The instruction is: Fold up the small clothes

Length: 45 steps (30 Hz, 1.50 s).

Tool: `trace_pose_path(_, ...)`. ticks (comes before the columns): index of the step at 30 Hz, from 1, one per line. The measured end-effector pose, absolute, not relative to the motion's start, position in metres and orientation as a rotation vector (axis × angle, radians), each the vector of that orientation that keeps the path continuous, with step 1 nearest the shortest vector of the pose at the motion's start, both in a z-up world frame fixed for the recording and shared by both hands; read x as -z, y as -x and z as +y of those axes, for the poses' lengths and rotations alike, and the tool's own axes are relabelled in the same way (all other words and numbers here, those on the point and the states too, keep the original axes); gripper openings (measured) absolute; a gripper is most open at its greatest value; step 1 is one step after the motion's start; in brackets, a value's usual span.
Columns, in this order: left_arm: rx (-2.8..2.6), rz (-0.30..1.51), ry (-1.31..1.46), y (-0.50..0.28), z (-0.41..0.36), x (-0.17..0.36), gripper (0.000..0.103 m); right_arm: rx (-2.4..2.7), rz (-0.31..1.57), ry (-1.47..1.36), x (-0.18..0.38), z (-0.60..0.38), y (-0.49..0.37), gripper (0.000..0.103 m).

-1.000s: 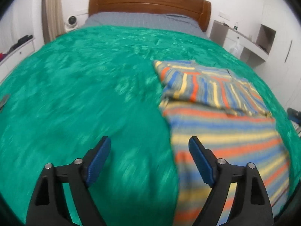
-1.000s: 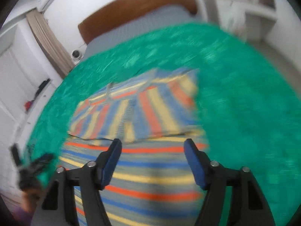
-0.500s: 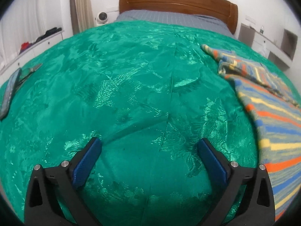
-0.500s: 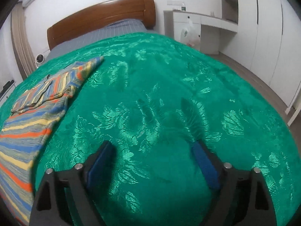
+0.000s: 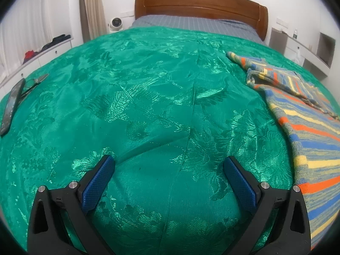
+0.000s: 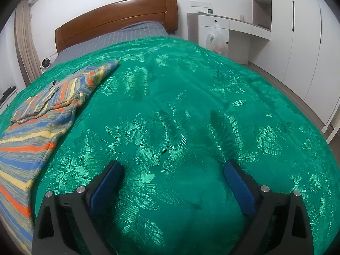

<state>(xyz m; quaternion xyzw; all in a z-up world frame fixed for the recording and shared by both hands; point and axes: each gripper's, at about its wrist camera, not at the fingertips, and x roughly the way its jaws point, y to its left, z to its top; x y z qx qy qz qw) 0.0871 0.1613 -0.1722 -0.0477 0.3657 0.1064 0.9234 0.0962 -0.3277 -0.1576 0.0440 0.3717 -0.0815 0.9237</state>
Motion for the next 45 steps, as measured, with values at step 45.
trace_pose_path(45, -0.230, 0.756, 0.087, -0.0882, 0.1588, 0.1716, 0.102, 0.172, 0.761, -0.080, 0.1594, -0.3252, -0.0979, 0.098)
